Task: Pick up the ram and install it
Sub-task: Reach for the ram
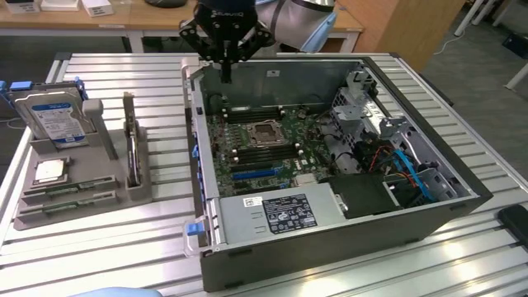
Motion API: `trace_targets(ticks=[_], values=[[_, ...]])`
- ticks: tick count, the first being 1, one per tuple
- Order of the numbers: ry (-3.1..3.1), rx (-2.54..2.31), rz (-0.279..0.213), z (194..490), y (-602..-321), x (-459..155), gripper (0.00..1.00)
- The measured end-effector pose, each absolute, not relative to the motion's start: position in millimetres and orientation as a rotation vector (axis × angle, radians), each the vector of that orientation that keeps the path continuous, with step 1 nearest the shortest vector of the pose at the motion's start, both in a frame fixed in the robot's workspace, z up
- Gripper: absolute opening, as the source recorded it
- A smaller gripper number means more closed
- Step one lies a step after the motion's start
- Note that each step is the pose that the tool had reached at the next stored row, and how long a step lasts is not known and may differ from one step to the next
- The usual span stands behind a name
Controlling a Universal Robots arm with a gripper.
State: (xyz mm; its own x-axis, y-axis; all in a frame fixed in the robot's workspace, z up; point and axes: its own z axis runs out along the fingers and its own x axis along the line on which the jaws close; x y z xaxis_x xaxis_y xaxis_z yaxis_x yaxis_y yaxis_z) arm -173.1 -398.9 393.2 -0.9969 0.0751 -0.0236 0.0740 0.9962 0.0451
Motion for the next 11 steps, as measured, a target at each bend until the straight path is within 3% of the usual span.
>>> trace_targets(ticks=[11], values=[[3.113,0.117,0.069,392,-399,-223,0.1]])
